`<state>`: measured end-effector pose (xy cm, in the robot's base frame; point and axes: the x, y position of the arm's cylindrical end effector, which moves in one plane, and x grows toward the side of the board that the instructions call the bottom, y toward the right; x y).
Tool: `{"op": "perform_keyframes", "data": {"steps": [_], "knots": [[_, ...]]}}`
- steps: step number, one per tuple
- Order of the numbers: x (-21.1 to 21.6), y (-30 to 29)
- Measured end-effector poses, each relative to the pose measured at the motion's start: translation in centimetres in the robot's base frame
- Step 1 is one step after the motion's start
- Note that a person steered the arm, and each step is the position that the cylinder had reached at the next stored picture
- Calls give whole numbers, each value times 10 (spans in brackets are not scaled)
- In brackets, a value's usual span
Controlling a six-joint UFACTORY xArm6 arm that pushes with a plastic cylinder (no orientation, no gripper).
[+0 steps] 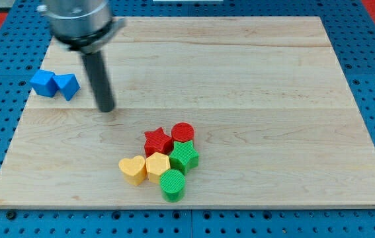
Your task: Separate blue cube from triangle
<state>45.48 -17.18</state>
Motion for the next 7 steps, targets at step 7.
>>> {"op": "perform_keyframes", "data": {"steps": [7], "knots": [[-74, -80]]}}
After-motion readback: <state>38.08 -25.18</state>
